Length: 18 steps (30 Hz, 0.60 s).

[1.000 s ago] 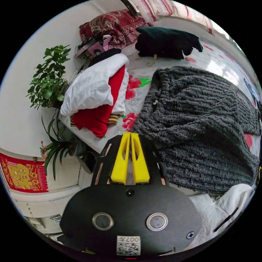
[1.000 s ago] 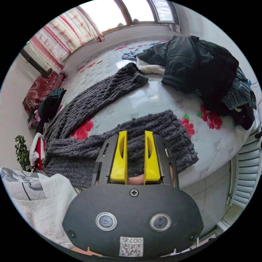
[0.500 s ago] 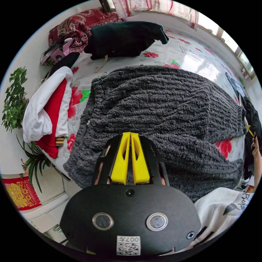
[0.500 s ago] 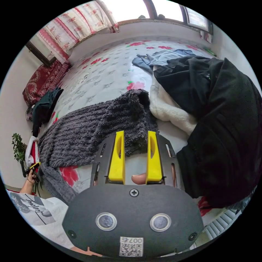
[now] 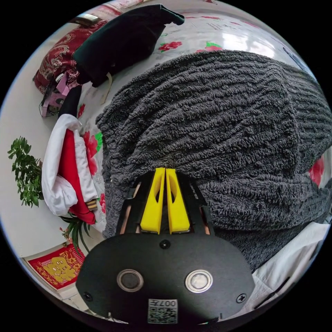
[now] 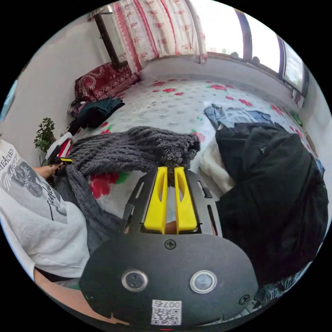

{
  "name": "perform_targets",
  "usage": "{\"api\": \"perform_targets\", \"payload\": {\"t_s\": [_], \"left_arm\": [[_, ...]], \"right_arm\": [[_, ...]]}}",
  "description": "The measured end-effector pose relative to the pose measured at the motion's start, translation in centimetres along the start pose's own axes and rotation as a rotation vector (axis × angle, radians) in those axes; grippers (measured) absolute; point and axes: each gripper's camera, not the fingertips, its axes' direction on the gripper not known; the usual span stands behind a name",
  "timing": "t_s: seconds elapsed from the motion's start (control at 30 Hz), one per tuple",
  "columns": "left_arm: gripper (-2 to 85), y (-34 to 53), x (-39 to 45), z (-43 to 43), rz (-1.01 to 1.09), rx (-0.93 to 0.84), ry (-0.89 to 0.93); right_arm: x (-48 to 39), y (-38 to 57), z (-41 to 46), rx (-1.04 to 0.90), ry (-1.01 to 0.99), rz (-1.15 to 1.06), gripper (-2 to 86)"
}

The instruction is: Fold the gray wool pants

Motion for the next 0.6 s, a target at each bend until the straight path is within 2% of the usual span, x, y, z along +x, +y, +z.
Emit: {"api": "perform_targets", "payload": {"t_s": [0.03,0.1,0.13,0.2,0.27,0.33,0.47,0.6], "left_arm": [[-0.9,0.1,-0.1,-0.1,0.011,0.006,0.007],[-0.9,0.2,-0.3,-0.7,0.011,0.024,0.009],[-0.9,0.1,-0.6,-1.5,0.003,0.049,0.008],[-0.9,-0.2,-1.3,-3.0,-0.015,0.096,0.014],[-0.9,-1.1,-2.4,-5.2,-0.023,0.179,0.032],[-1.0,-2.5,-3.1,-5.8,-0.024,0.220,0.045],[-1.0,-7.4,-4.7,-4.0,-0.059,0.209,0.090],[-1.0,-11.3,-5.8,-2.0,-0.113,0.177,0.124]], "right_arm": [[0.7,1.0,1.5,-0.056,-0.006,0.051,1.9],[3.3,4.7,6.6,-0.272,0.021,0.319,2.3],[3.4,5.3,6.9,-0.274,0.042,0.358,2.3],[1.9,5.8,5.3,-0.091,0.095,0.432,2.4],[-0.5,4.6,4.0,0.045,0.132,0.406,2.3],[-3.1,2.3,4.3,0.093,0.151,0.311,2.3],[-7.5,-5.5,10.2,-0.050,0.080,0.052,2.3],[-8.2,-12.0,16.5,-0.152,0.058,-0.002,2.2]]}}
